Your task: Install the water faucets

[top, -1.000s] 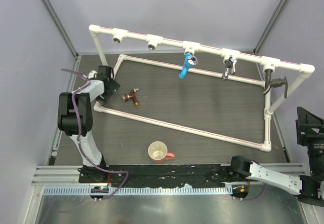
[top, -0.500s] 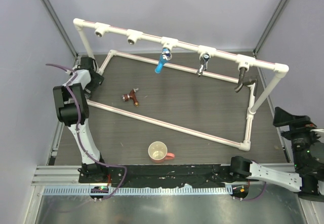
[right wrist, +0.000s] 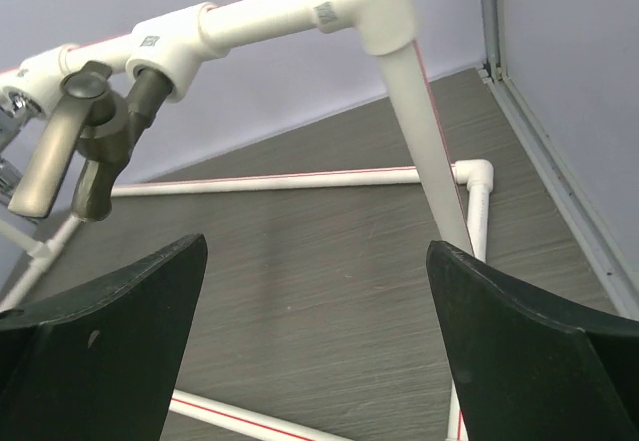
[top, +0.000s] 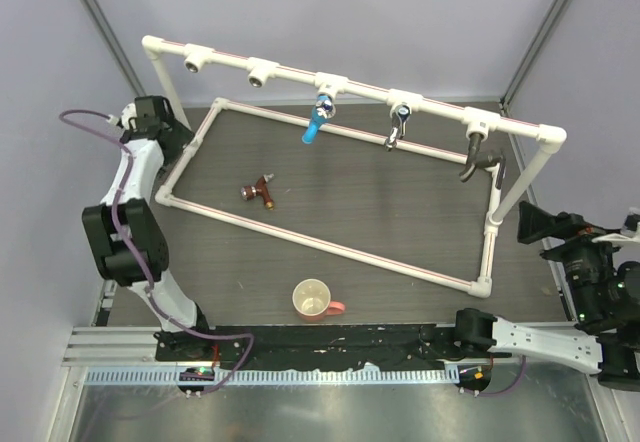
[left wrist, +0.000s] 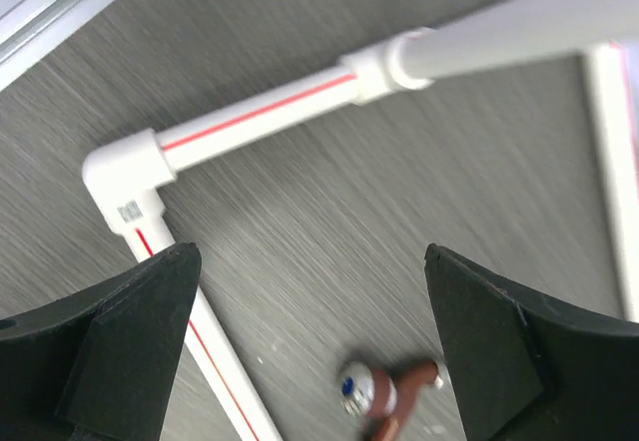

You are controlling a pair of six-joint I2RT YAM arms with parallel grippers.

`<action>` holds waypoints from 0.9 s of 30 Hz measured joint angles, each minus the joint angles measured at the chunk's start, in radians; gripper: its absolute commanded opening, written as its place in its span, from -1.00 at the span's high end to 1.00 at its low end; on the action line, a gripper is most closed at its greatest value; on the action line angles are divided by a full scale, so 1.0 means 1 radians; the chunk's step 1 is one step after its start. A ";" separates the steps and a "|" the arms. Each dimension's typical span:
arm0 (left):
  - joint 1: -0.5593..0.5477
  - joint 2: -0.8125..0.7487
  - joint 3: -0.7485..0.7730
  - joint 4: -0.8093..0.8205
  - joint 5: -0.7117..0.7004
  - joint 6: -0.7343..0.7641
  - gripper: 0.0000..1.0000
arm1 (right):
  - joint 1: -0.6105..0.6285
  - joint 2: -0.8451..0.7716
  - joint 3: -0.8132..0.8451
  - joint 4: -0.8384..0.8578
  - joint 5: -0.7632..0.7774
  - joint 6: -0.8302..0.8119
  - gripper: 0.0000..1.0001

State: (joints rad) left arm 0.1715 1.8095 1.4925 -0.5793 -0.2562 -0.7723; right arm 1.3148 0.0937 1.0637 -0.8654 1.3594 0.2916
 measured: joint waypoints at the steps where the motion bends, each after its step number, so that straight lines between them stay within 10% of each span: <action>1: -0.010 -0.049 -0.019 0.008 0.006 0.000 -0.99 | 0.000 0.027 0.000 0.007 -0.002 -0.013 -0.97; 15: -0.281 -0.256 -0.216 0.001 0.110 0.105 -1.00 | 0.098 0.154 0.000 0.089 -0.012 -0.123 -0.93; 27: -0.269 -0.487 -0.320 -0.009 0.121 0.206 -0.99 | 0.596 0.238 0.091 0.103 0.107 -0.119 -0.84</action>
State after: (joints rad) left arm -0.0978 1.3224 1.1728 -0.5884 -0.1356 -0.5667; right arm 1.9106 0.3313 1.1549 -0.7620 1.4662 0.1722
